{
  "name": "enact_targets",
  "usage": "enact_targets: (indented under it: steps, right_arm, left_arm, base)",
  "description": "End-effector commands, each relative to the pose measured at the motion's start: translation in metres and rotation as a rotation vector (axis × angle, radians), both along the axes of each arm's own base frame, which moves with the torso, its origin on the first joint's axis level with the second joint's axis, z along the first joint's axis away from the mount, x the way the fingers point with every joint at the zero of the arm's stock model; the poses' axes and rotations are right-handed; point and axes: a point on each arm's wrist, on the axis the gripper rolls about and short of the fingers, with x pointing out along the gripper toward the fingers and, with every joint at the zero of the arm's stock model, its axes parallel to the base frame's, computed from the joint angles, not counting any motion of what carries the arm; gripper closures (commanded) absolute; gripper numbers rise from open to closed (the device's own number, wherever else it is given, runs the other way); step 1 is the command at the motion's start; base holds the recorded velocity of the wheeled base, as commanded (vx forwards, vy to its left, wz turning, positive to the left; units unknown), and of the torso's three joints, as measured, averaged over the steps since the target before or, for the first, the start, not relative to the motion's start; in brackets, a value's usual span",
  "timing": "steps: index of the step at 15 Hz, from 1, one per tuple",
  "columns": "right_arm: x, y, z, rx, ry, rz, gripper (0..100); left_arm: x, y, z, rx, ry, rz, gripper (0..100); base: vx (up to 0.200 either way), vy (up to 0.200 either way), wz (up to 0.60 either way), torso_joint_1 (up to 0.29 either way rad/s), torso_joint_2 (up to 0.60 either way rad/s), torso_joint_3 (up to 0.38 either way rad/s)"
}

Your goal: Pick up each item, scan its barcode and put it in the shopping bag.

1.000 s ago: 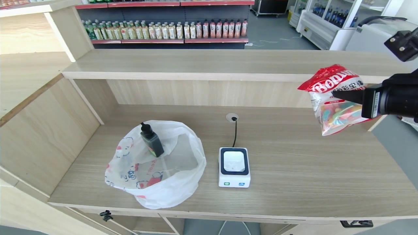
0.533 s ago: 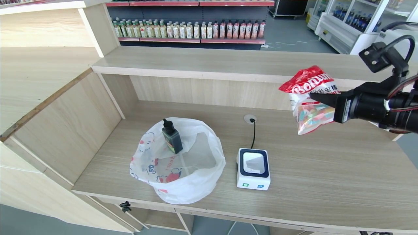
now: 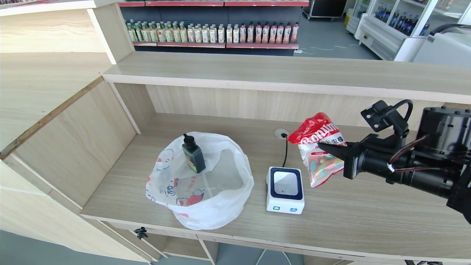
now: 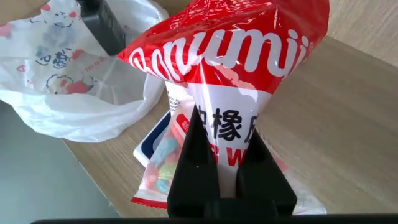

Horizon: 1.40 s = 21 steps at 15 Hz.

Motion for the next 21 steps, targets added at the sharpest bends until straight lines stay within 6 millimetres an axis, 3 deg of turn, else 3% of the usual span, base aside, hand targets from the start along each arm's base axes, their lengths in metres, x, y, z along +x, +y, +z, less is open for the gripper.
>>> enact_targets:
  steps: [1, 10, 21]
  right_arm:
    - [0.001, 0.001, -0.011, -0.006, 0.018, 0.007, 100]
    - [0.019, 0.006, -0.048, -0.017, 0.011, 0.02, 100]
    - [0.027, 0.024, -0.059, 0.014, -0.061, 0.066, 100]
  left_arm:
    - [0.0, 0.0, 0.0, -0.001, 0.0, 0.001, 0]
    - [0.0, 0.0, 0.0, -0.001, 0.0, 0.001, 0]
    - [0.0, 0.0, 0.0, -0.001, 0.0, 0.001, 0]
  base:
    - [0.0, 0.0, 0.0, 0.0, 0.0, 0.0]
    - [0.0, 0.0, 0.0, 0.0, 0.0, 0.0]
    - [0.0, 0.0, 0.0, 0.0, 0.0, 0.0]
